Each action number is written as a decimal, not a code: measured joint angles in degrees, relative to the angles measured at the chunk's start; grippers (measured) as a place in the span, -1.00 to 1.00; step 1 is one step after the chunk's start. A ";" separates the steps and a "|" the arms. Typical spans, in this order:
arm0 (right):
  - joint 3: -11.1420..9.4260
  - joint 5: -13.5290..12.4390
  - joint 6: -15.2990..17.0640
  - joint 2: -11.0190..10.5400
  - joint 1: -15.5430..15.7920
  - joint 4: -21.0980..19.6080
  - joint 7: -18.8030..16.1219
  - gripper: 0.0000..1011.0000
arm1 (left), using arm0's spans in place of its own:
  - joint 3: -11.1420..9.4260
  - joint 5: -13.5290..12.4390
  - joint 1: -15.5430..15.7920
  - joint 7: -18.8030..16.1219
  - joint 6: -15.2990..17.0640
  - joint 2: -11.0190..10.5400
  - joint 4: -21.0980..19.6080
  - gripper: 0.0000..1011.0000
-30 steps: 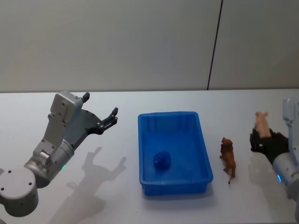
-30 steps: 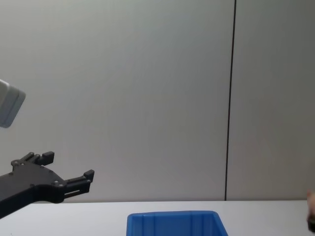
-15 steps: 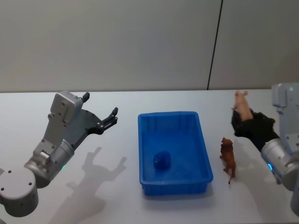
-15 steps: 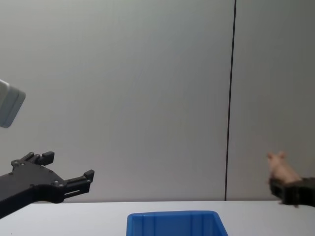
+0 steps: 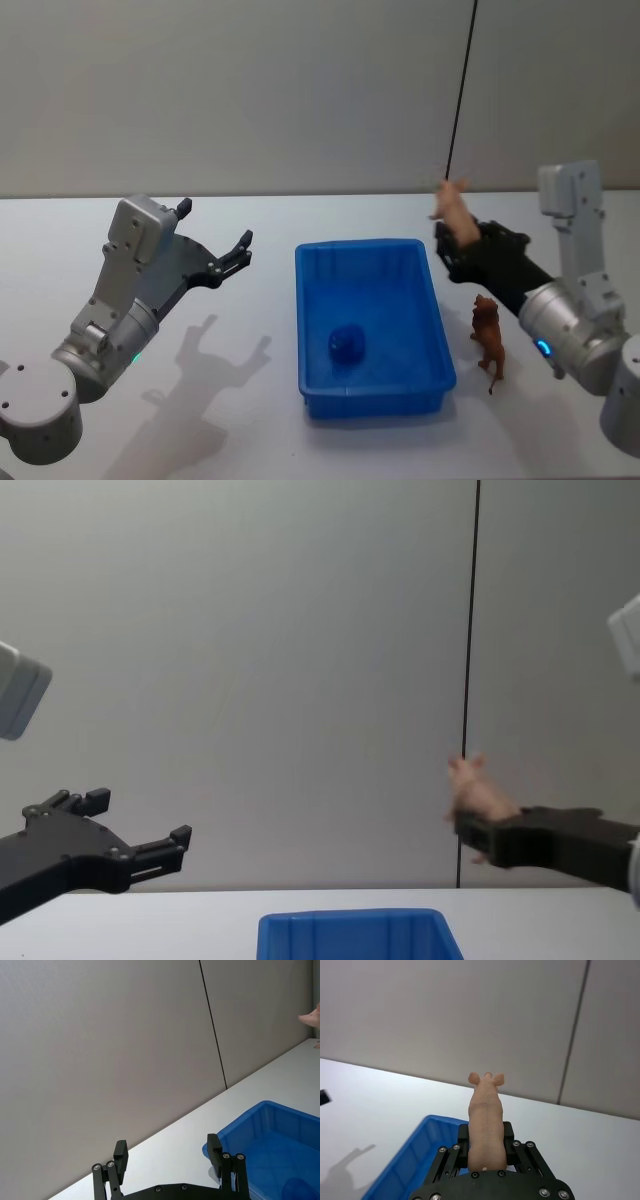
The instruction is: Pick up the two dolls from the table and place them into the box.
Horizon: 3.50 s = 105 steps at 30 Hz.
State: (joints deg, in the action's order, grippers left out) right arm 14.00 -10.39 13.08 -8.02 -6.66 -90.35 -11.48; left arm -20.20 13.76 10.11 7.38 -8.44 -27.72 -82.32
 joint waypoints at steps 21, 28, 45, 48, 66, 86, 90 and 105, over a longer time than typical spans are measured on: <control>2.85 -0.54 -1.28 2.23 -4.18 4.65 -16.17 0.64 | 0.00 0.00 0.00 0.00 0.00 0.00 0.00 0.98; 3.05 -0.66 -1.21 2.13 -4.40 4.86 -16.93 0.96 | 0.00 0.00 0.00 0.00 0.00 0.00 0.00 0.98; 1.91 -0.40 1.78 -0.54 -0.78 -0.23 -8.63 0.98 | 0.00 0.00 0.00 0.00 0.00 0.00 0.00 0.98; 1.59 -0.26 2.81 -1.10 0.14 -1.38 -6.38 0.98 | 0.00 0.00 0.00 0.00 0.00 0.00 0.00 0.98; -0.62 -0.09 11.48 -4.14 6.34 -7.31 7.80 0.98 | 0.00 0.00 0.00 0.00 0.00 0.00 0.00 0.98; -1.47 -1.45 15.67 -3.55 8.48 -4.47 14.04 0.98 | 0.00 0.00 0.00 0.00 0.00 0.00 0.00 0.98; -1.36 -1.25 15.46 -3.18 8.03 -3.32 13.84 0.98 | 0.00 0.00 0.00 0.00 0.00 0.00 0.00 0.98; -0.68 0.32 13.19 -0.91 4.43 4.74 12.24 0.98 | 0.00 0.00 0.00 0.00 0.00 0.00 0.00 0.98</control>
State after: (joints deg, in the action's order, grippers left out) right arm 13.32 -10.07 26.27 -8.93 -2.23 -85.61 0.75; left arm -20.20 13.77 10.11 7.38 -8.44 -27.72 -82.32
